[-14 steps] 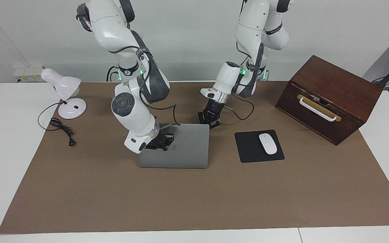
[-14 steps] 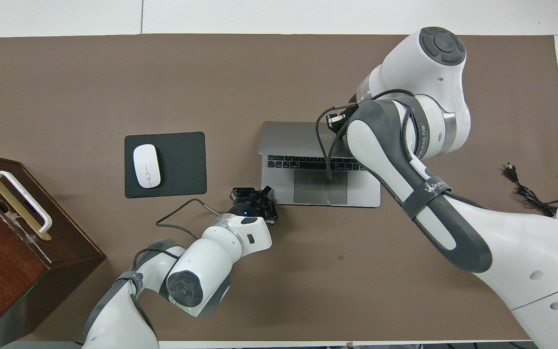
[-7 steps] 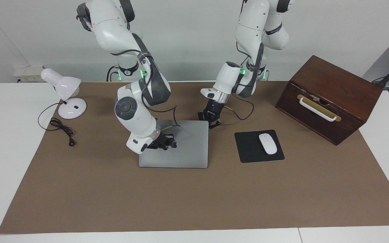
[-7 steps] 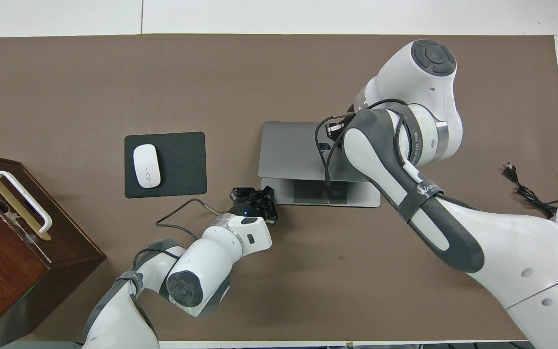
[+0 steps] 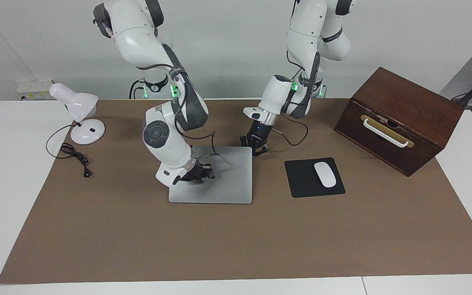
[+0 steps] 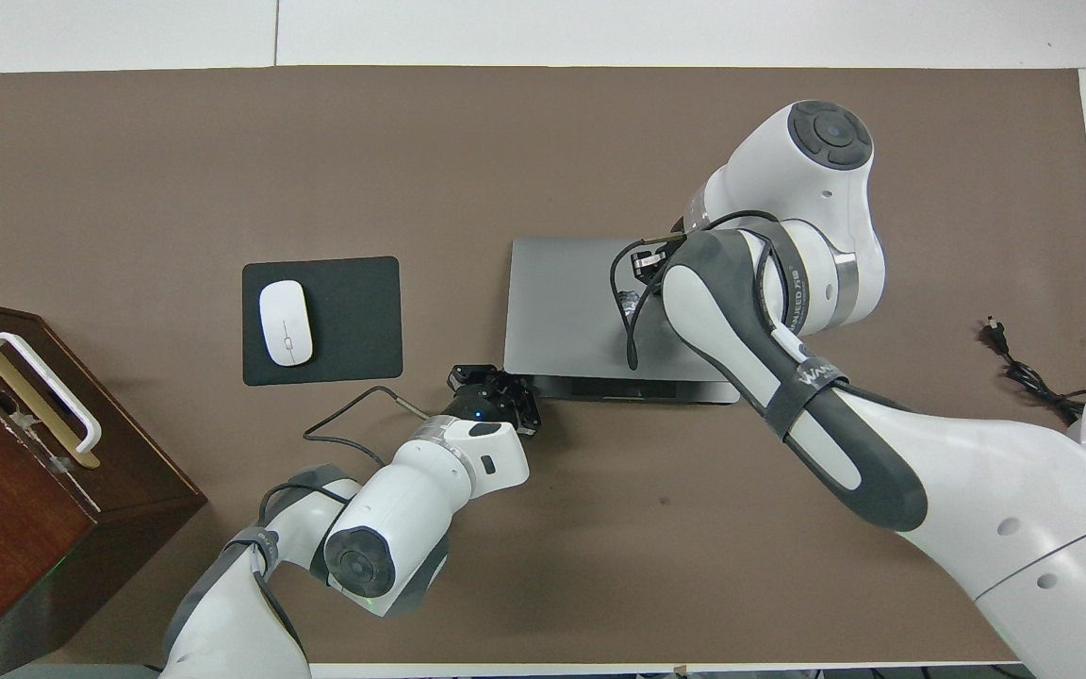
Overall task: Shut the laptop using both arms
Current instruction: 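Push the laptop screen down toward the keyboard with the right gripper, then press the lid fully shut with the right gripper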
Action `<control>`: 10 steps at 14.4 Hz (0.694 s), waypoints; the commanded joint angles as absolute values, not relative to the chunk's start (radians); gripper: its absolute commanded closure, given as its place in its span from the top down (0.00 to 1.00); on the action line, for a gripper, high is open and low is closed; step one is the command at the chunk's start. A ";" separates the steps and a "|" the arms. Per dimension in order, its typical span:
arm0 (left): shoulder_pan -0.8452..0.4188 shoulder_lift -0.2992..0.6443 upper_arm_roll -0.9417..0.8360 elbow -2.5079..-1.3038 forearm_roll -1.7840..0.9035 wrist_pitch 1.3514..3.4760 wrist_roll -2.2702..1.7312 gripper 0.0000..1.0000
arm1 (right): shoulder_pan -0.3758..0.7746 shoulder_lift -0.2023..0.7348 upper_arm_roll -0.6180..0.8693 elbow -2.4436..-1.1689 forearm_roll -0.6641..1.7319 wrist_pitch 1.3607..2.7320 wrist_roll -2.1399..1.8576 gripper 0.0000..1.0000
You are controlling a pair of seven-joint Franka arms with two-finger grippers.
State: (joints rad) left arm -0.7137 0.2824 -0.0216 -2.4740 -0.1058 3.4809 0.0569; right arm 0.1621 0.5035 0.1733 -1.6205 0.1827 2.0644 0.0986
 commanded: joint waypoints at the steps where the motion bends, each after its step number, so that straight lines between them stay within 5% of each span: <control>1: -0.704 0.371 -0.012 -2.448 -0.114 3.487 0.086 0.00 | 0.155 0.472 0.183 -1.686 0.202 2.109 0.114 0.00; 10: -0.706 0.371 -0.012 -2.450 -0.114 3.485 0.083 0.00 | 0.160 0.472 0.184 -1.730 0.202 2.164 0.114 0.00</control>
State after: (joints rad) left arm -0.7137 0.2825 -0.0216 -2.4740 -0.1058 3.4810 0.0571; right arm 0.1644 0.4958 0.1745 -1.6742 0.1828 2.1252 0.0986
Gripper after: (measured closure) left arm 0.991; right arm 0.991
